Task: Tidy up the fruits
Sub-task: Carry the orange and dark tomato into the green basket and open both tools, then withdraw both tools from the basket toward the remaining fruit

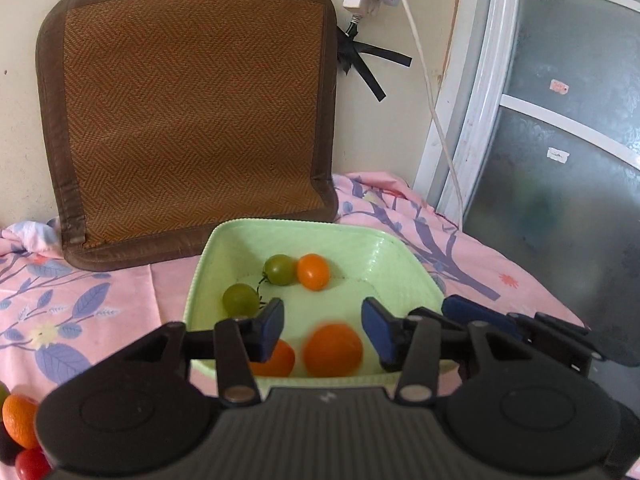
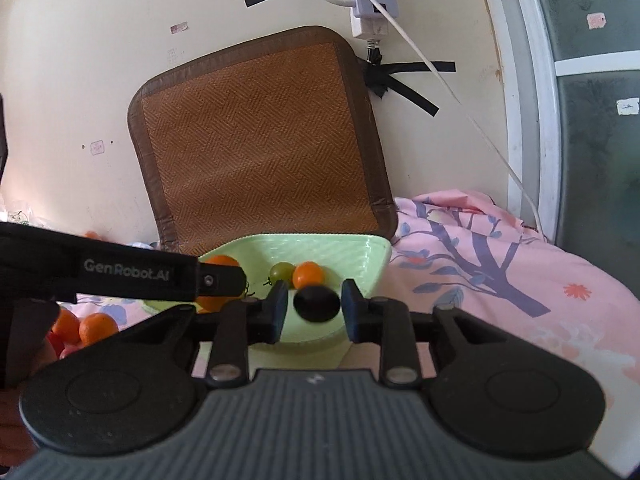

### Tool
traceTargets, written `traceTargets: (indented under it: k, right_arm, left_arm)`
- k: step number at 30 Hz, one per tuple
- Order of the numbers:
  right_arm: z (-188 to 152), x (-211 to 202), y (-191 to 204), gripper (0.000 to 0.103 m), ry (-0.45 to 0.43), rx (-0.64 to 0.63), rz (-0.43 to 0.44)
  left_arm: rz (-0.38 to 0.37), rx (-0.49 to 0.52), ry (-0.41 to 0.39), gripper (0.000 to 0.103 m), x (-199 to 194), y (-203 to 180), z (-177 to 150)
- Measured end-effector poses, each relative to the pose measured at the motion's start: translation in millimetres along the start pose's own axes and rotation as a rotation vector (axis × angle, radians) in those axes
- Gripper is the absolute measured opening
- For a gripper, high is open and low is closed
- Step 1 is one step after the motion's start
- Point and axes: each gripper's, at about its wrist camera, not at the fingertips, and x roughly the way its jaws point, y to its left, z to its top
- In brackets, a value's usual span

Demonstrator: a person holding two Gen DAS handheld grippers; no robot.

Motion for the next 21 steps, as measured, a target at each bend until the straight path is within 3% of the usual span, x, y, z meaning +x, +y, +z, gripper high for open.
traceTargets:
  k: [4,9,16,21]
  right_arm:
    - [1.5,-1.7,-4.5,0.033,-0.016,0.028,0.009]
    - [0.4,-10.6,-13.9,0.033,-0.048,0.095,-0.007]
    - [-11.8,-36.7,-19.1,0.033,-0.049,0.185,-0.007]
    - [-22.2,-49.1,0.1,0.033,0.002,0.208,0.051]
  left_arm:
    - [0.015,-0.020,-0.041,0.049,-18.9,6.9,2.6]
    - [0.058,-0.115,-0.145,0.048,-82.7,46.1,-0.2]
    - [0.293,-0.199,-0.191,0.048,-166.8,114.4,-41.5]
    - [0.365,-0.222,-0.161,0.048,-183.9,133.2,-75.6]
